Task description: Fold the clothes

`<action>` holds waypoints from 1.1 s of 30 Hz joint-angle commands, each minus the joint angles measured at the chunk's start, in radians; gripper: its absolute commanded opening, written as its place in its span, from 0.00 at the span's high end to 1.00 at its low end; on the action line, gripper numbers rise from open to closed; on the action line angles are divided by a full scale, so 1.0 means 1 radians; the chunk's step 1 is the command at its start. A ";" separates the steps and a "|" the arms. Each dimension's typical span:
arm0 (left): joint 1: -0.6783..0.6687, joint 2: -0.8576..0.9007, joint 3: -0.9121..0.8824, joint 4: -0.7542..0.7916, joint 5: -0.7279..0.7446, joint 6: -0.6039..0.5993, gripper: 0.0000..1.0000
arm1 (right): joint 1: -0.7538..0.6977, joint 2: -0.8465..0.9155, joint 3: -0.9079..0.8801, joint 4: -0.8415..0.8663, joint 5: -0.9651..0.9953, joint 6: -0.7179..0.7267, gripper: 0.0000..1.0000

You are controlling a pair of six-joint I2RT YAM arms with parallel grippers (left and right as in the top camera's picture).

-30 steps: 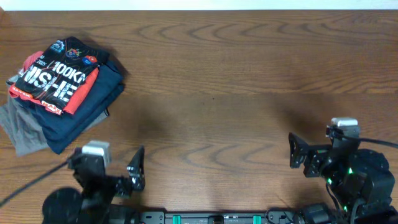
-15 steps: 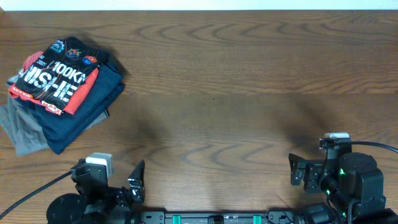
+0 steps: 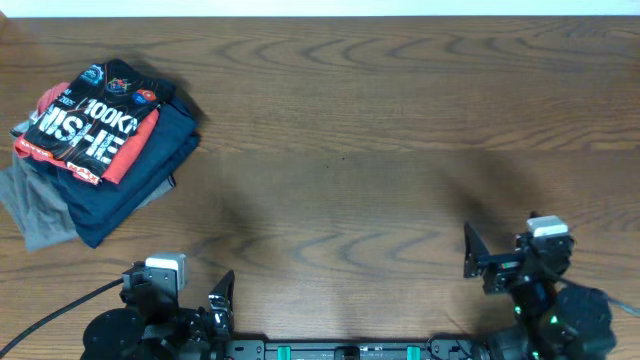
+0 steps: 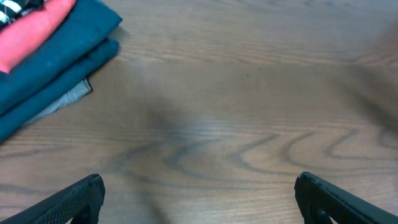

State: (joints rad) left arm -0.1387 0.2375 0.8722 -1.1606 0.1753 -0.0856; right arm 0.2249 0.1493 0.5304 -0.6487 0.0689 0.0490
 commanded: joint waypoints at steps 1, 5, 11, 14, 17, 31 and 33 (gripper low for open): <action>-0.002 -0.005 -0.003 -0.007 -0.011 -0.013 0.02 | -0.023 -0.100 -0.128 0.120 0.010 -0.084 0.01; -0.002 -0.005 -0.003 -0.007 -0.011 -0.013 0.02 | -0.034 -0.139 -0.266 0.303 0.006 -0.112 0.01; -0.002 -0.005 -0.003 -0.007 -0.011 -0.013 0.02 | -0.069 -0.144 -0.428 0.505 -0.024 -0.152 0.01; -0.002 -0.005 -0.003 -0.007 -0.011 -0.013 0.02 | -0.100 -0.144 -0.507 0.585 -0.085 -0.151 0.01; -0.002 -0.005 -0.003 -0.007 -0.011 -0.013 0.02 | -0.111 -0.144 -0.524 0.583 -0.134 -0.120 0.01; -0.002 -0.005 -0.003 -0.007 -0.011 -0.013 0.02 | -0.111 -0.143 -0.525 0.579 -0.129 -0.117 0.01; -0.002 -0.005 -0.003 -0.007 -0.011 -0.013 0.02 | -0.111 -0.143 -0.525 0.579 -0.129 -0.117 0.01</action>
State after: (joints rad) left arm -0.1387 0.2375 0.8719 -1.1679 0.1753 -0.0860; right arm 0.1242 0.0120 0.0090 -0.0692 -0.0502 -0.0772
